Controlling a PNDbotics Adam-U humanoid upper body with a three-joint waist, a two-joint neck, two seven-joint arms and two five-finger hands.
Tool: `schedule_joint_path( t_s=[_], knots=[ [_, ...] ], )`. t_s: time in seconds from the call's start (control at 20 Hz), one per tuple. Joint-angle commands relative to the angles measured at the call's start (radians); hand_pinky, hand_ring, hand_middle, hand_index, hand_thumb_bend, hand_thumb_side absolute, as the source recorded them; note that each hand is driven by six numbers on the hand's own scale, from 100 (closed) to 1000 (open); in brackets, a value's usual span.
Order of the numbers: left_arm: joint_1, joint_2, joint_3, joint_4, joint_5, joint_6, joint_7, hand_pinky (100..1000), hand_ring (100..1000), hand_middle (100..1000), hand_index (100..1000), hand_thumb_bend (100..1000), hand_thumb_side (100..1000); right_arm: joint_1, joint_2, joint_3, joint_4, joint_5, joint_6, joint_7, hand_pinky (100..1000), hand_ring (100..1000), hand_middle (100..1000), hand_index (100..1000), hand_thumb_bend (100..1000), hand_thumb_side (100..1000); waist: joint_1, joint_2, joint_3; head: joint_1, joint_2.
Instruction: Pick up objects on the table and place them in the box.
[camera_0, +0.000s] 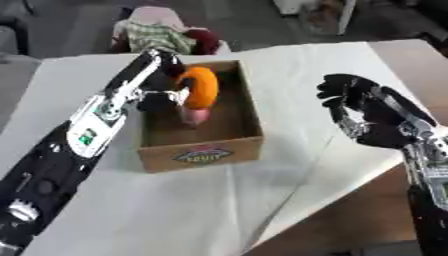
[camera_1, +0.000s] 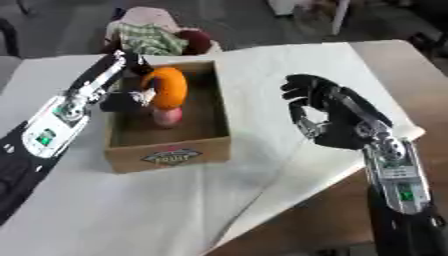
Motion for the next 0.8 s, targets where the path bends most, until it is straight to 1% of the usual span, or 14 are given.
schedule_joint_path(
  t_s=[0.05,0.1,0.15,0.2,0.25,0.3,0.35,0.4,0.45,0.5,0.6,0.65,0.8],
  knots=[
    [-0.013,0.009,0.026,-0.004,-0.027,-0.002,-0.048,774,673,626,720,490,221,-0.013,-0.008,-0.002,-0.021,-0.001,-0.001,0.002,787,817,792,904,100,266,-0.002,-0.016,0.000,0.000,-0.007],
    [-0.011,0.010,0.029,-0.009,-0.036,-0.005,-0.059,785,687,643,734,555,211,-0.013,-0.008,-0.003,-0.021,-0.001,-0.001,0.001,787,817,792,904,100,266,-0.003,-0.017,0.002,0.000,-0.007],
    [-0.009,0.011,0.034,-0.017,-0.040,-0.007,-0.066,803,709,670,752,645,248,-0.013,-0.007,-0.003,-0.021,-0.001,-0.001,0.001,788,817,792,904,100,267,-0.003,-0.017,0.003,0.000,-0.007],
    [-0.007,0.011,0.040,-0.028,-0.037,-0.008,-0.067,812,719,681,758,689,315,-0.012,-0.007,-0.003,-0.021,-0.001,-0.001,0.002,788,817,792,904,100,267,-0.004,-0.017,0.003,0.000,-0.007],
    [-0.005,0.011,0.045,-0.041,-0.029,-0.010,-0.066,829,739,708,769,754,474,-0.012,-0.007,-0.003,-0.021,-0.001,-0.001,0.002,788,817,792,904,100,265,-0.004,-0.018,0.004,0.000,-0.007],
    [-0.002,0.010,0.052,-0.059,-0.018,-0.014,-0.060,833,743,714,772,767,452,-0.011,-0.007,-0.004,-0.021,-0.001,-0.001,0.001,787,816,792,904,100,267,-0.004,-0.018,0.005,-0.001,-0.007],
    [0.002,0.010,0.059,-0.081,-0.004,-0.017,-0.052,839,747,719,775,764,478,-0.011,-0.007,-0.004,-0.021,-0.001,0.000,0.001,787,815,792,904,100,267,-0.005,-0.018,0.006,-0.002,-0.006],
    [0.008,0.010,0.069,-0.104,0.011,-0.019,-0.041,842,747,720,775,757,485,-0.010,-0.008,-0.005,-0.021,-0.001,0.000,0.001,787,814,791,904,100,266,-0.006,-0.018,0.009,-0.003,-0.006],
    [0.016,0.010,0.080,-0.130,0.027,-0.018,-0.028,845,747,720,775,720,491,-0.009,-0.009,-0.005,-0.021,-0.002,0.000,0.000,787,814,791,904,100,267,-0.007,-0.019,0.012,-0.003,-0.005],
    [0.027,0.009,0.096,-0.157,0.043,-0.017,-0.013,846,746,715,773,673,503,-0.009,-0.010,-0.006,-0.021,-0.003,0.000,0.000,787,813,790,904,100,267,-0.007,-0.019,0.017,-0.005,-0.004],
    [0.057,0.009,0.125,-0.208,0.075,-0.005,0.017,838,731,685,759,539,520,-0.007,-0.013,-0.011,-0.023,-0.004,0.001,-0.004,786,810,785,901,100,270,-0.007,-0.019,0.028,-0.011,-0.003],
    [0.075,0.009,0.147,-0.234,0.091,0.003,0.033,833,722,674,753,501,521,-0.005,-0.014,-0.013,-0.024,-0.004,0.002,-0.006,786,809,783,899,100,270,-0.007,-0.019,0.032,-0.015,-0.003],
    [0.142,0.015,0.223,-0.314,0.140,0.024,0.082,821,708,657,741,476,467,0.000,-0.023,-0.021,-0.027,-0.004,0.006,-0.014,786,806,779,897,100,270,-0.006,-0.018,0.054,-0.028,-0.002]
  ],
)
